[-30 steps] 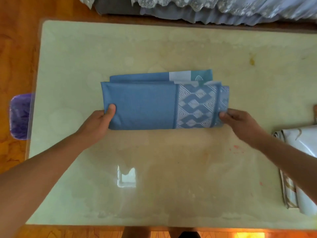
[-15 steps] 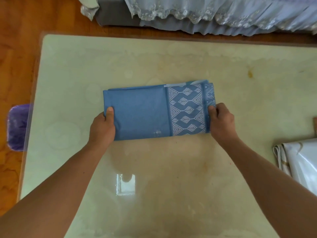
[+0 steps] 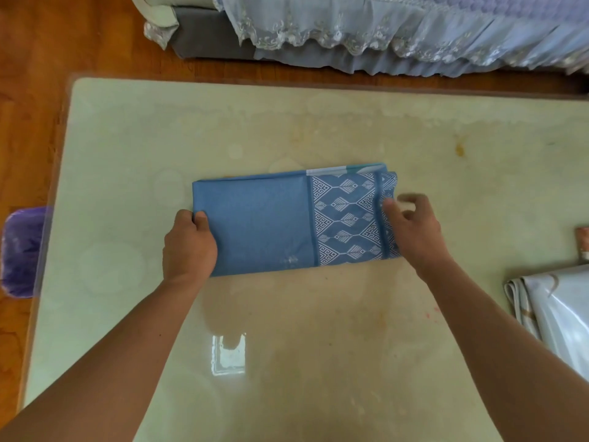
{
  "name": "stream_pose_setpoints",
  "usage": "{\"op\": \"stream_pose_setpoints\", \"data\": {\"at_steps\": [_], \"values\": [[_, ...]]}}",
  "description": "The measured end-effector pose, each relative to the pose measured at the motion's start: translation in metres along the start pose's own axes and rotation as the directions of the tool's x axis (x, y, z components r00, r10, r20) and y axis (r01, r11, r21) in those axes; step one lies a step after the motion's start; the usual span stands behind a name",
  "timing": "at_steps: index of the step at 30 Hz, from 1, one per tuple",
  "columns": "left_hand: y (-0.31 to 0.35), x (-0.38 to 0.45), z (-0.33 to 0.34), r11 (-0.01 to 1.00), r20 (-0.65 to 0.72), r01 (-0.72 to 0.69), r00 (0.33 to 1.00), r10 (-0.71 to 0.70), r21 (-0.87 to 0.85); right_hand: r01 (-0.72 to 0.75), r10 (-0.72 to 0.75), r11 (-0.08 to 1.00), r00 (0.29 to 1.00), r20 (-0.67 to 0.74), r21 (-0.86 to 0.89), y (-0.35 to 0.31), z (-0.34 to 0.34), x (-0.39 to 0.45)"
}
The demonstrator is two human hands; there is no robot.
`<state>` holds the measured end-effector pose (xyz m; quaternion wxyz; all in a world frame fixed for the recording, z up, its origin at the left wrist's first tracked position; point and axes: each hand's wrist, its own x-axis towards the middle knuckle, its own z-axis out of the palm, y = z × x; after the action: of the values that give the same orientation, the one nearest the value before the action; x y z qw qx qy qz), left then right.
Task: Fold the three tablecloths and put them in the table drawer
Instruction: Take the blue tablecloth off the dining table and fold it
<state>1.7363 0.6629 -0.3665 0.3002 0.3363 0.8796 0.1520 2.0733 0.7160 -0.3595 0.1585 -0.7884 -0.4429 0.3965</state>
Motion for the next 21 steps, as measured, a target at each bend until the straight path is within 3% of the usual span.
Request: {"op": "stream_pose_setpoints", "data": {"at_steps": [3, 7, 11, 14, 17, 19, 21], "values": [[-0.001, 0.004, 0.000, 1.000, 0.028, -0.016, 0.999, 0.015, 0.021, 0.222, -0.228, 0.960, 0.974, -0.015, -0.168, -0.010, -0.006, 0.014], [-0.005, -0.002, 0.003, 0.993, 0.001, -0.095, 0.995, 0.095, 0.071, 0.463, -0.468, 0.791, 0.879, 0.093, -0.400, -0.021, -0.007, 0.038], [-0.006, -0.010, 0.008, 0.986, -0.060, -0.136, 0.988, 0.143, 0.100, 0.481, -0.398, 0.746, 0.876, 0.271, -0.460, -0.044, -0.024, 0.052], [-0.004, -0.012, 0.011, 0.984, -0.111, -0.146, 0.981, 0.158, 0.105, 0.517, -0.402, 0.805, 0.836, 0.374, -0.291, -0.064, -0.032, 0.054], [-0.004, -0.009, 0.013, 0.984, -0.133, -0.128, 0.981, 0.144, 0.121, 0.449, -0.356, 0.874, 0.852, 0.385, -0.186, -0.073, -0.021, 0.057], [-0.005, -0.008, 0.013, 0.986, -0.128, -0.117, 0.983, 0.132, 0.119, 0.398, -0.296, 0.891, 0.874, 0.386, -0.217, -0.066, -0.010, 0.063], [-0.005, -0.007, 0.013, 0.987, -0.115, -0.115, 0.985, 0.127, 0.110, 0.456, -0.354, 0.837, 0.873, 0.336, -0.303, -0.057, 0.001, 0.065]]}}
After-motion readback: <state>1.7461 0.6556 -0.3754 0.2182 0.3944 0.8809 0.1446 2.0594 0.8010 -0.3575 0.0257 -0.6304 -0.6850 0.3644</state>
